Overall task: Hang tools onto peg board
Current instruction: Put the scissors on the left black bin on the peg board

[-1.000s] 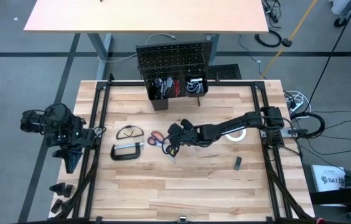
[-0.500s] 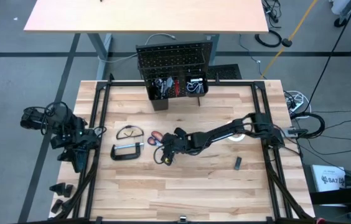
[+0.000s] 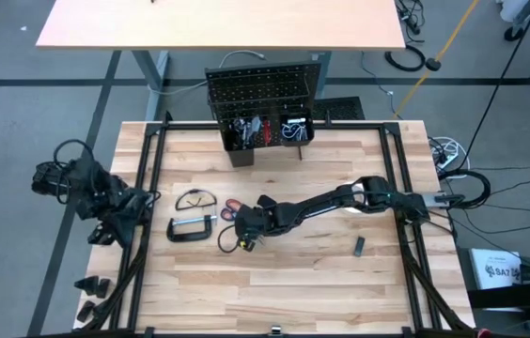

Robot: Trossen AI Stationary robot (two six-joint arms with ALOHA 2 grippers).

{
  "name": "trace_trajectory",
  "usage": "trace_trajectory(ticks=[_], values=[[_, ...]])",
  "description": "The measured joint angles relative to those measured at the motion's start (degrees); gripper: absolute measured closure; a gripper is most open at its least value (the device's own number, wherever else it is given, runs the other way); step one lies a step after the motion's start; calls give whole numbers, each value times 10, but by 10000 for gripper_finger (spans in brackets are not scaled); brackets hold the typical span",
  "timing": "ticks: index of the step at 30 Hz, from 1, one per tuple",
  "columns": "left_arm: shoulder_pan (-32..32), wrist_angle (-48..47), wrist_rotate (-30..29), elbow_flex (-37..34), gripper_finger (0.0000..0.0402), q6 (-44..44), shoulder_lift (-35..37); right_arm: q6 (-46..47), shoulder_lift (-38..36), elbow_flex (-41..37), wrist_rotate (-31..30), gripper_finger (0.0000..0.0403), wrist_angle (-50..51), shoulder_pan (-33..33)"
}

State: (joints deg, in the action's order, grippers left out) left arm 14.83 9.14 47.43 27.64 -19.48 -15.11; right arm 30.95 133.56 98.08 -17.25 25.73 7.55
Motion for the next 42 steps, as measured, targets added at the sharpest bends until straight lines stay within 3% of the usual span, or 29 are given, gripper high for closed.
trace_trajectory(ticks=[9,18,26,32,39,42], values=[[0,9,-103,0,402,29,63,22,2,0,8,360,25,0],[0,-9,-218,-30,402,57,131,-5,-10,-3,10,360,26,1],[0,-33,-252,-46,402,72,150,-20,-55,-7,-20,360,51,9],[0,-82,-333,-46,402,94,150,-32,-90,-5,-82,360,57,16],[0,-87,-347,-45,402,113,150,-49,-122,-4,-165,360,45,32],[0,-85,-390,-45,402,131,150,-53,-135,-4,-194,360,49,36]])
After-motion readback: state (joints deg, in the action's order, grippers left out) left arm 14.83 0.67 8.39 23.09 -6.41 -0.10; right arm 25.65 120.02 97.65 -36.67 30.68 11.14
